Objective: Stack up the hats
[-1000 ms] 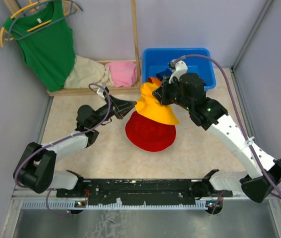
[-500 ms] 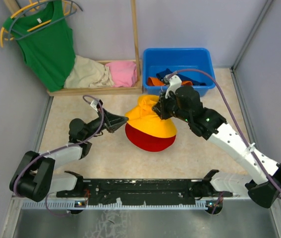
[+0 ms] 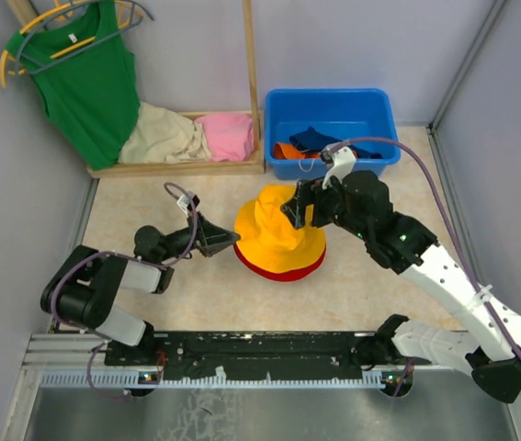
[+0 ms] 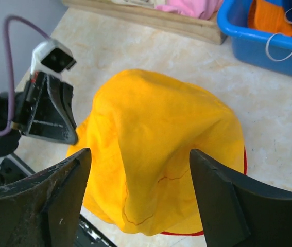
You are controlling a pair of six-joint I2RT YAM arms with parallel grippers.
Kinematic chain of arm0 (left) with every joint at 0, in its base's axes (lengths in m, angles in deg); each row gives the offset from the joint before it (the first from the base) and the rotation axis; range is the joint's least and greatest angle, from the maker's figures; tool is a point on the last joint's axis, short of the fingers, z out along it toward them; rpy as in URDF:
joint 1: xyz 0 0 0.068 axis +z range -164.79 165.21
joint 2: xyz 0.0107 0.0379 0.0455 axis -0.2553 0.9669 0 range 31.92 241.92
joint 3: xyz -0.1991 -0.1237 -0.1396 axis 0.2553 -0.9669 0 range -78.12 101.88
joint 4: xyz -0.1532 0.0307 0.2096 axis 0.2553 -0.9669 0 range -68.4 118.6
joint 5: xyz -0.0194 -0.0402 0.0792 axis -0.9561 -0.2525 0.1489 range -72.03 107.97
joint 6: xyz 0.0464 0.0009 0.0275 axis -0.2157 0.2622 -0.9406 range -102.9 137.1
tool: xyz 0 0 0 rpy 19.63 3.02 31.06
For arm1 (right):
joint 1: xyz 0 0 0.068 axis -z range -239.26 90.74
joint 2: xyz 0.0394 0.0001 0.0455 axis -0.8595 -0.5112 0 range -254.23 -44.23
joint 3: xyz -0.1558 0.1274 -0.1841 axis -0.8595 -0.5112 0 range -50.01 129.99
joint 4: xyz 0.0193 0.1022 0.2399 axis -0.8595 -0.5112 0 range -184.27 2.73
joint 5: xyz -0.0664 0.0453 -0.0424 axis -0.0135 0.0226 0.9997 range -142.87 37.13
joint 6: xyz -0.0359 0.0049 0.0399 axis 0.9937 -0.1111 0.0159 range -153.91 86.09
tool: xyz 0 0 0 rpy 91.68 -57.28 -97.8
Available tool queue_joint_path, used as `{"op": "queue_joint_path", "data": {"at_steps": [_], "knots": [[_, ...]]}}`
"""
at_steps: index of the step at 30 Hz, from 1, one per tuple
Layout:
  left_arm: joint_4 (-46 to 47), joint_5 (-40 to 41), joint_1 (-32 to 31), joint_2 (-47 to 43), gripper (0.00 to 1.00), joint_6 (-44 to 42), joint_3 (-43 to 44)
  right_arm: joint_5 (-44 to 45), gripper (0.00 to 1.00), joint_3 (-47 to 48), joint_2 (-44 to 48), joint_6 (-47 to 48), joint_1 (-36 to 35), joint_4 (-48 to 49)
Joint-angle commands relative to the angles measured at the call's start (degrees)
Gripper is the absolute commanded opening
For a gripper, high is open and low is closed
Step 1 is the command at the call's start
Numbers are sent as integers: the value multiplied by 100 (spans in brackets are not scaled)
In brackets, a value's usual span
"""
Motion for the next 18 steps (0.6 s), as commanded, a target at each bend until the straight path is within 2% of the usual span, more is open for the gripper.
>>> {"op": "queue_joint_path", "data": {"at_steps": [1, 4, 12, 15, 18], "knots": [[1659, -328, 40, 607, 0, 283, -256, 576, 78, 417, 74, -125, -7, 60], [1692, -421, 68, 824, 0, 154, -322, 565, 80, 609, -39, -280, 205, -95], [1694, -544, 68, 805, 0, 326, -61, -810, 82, 359, -125, -1360, 1859, -305], [1645, -542, 68, 666, 0, 450, -82, -1898, 79, 22, -187, -1692, 2671, -47], [1533, -550, 99, 503, 0, 370, -289, -3061, 75, -555, -233, -1936, 3372, 685]]}}
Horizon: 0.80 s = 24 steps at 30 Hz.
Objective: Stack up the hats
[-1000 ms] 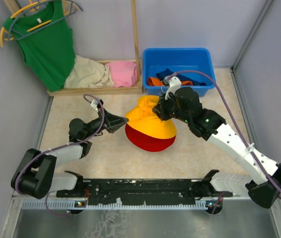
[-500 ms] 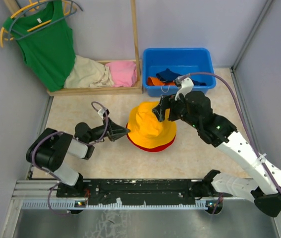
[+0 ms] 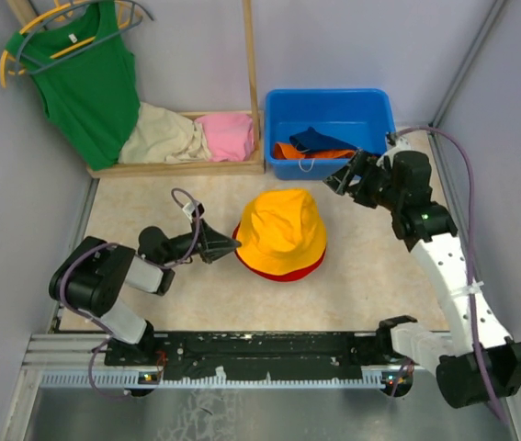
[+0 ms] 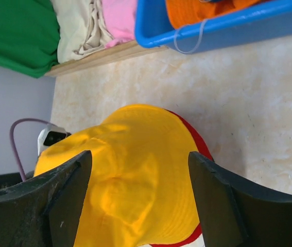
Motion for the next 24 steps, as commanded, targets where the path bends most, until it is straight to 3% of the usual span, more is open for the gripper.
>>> {"op": "queue_joint_path", "data": {"at_steps": [1, 5, 15, 24], "knots": [[1317, -196, 81, -302, 0, -57, -202, -1971, 73, -675, -140, -564, 795, 999], [656, -224, 123, -471, 0, -491, -289, -2773, 72, -1119, -315, -649, 1119, 1363], [-1988, -609, 149, -545, 0, -2265, 277, -3317, 72, -2572, -294, -972, 1242, 2578], [-1589, -669, 167, 266, 0, -2162, 660, -3728, 71, -3182, -295, -1145, 1575, 3185]]}}
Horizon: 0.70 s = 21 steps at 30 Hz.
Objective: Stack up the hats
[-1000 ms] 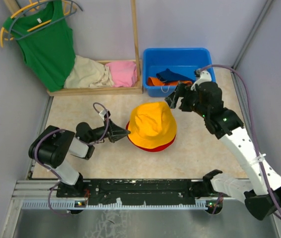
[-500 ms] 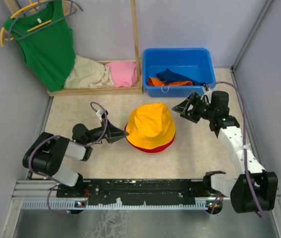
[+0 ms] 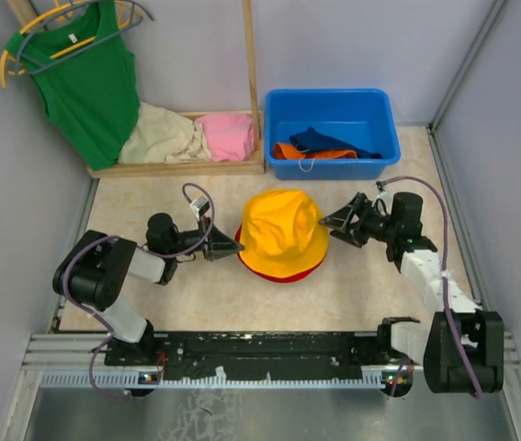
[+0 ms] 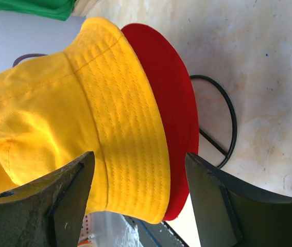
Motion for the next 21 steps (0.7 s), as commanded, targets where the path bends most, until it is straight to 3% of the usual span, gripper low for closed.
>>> {"op": "queue_joint_path", "data": {"at_steps": [1, 8, 15, 18, 21], "knots": [[117, -138, 41, 288, 0, -168, 187, -406, 70, -108, 54, -118, 100, 692], [530, -121, 60, 534, 0, 69, 185, -613, 66, -420, -17, -582, 120, 1523], [737, -138, 69, 600, 0, 230, 232, -708, 48, -545, -213, -754, 120, 1951], [803, -158, 73, 608, 0, 291, 267, -747, 32, -646, -319, -883, 120, 2185], [822, -165, 84, 612, 0, 323, 316, -697, 7, -650, -363, -841, 120, 2109]]}}
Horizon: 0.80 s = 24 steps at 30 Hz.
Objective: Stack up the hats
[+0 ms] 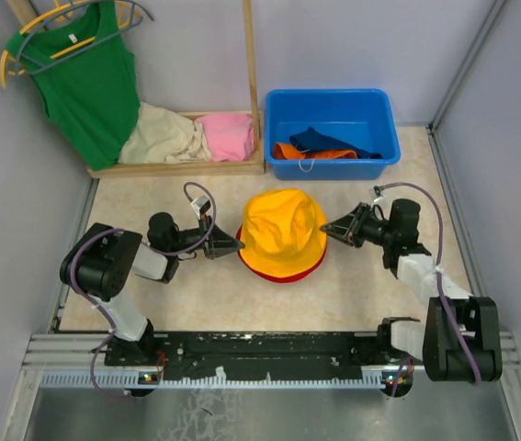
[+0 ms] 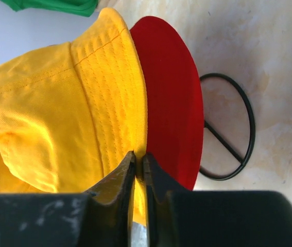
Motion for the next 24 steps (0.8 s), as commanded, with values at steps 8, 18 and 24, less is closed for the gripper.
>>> {"op": "queue_joint_path", "data": {"at_steps": [8, 18, 24], "knots": [[735, -156, 126, 336, 0, 151, 107, 165, 0, -4, -35, 467, 71, -309], [2006, -219, 298, 1323, 0, 476, -215, 431, 0, -208, -533, 965, 98, -408], [2752, -184, 311, 1815, 0, 701, -335, 496, 0, -109, -793, 1153, 93, -440]]}}
